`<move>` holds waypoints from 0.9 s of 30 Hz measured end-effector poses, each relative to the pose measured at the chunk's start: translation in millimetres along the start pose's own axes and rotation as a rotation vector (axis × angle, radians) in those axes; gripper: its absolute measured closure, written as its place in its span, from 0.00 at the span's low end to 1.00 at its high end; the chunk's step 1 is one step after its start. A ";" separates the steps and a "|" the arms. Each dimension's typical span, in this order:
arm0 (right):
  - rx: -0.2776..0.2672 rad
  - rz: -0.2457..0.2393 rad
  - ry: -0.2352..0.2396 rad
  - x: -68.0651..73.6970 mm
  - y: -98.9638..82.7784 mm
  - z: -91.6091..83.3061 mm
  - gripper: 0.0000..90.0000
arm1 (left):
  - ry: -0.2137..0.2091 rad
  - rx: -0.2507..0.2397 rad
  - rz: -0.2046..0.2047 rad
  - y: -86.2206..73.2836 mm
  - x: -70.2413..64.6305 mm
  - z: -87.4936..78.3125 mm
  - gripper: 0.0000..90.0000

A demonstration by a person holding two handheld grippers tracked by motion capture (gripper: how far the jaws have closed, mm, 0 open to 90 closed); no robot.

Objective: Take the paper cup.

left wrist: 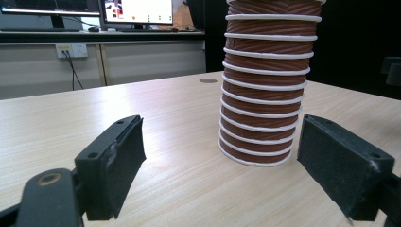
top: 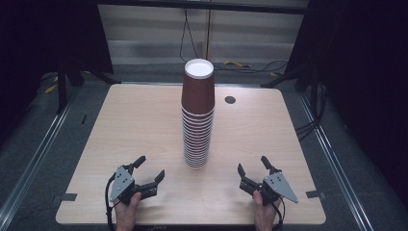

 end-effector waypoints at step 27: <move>0.092 0.046 0.170 17.2 14.1 6.1 0.18 | -0.019 -0.014 -0.004 1.0 -1.9 -0.8 0.17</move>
Point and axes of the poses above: each handheld gripper's, and its own axes: z roughly forward along the jaws, y roughly out of its top, x roughly to its left, the point moved 10 cm from there along z, roughly forward along the jaws, and after that the axes turned 11 degrees about -x, right-handed, at the moved point
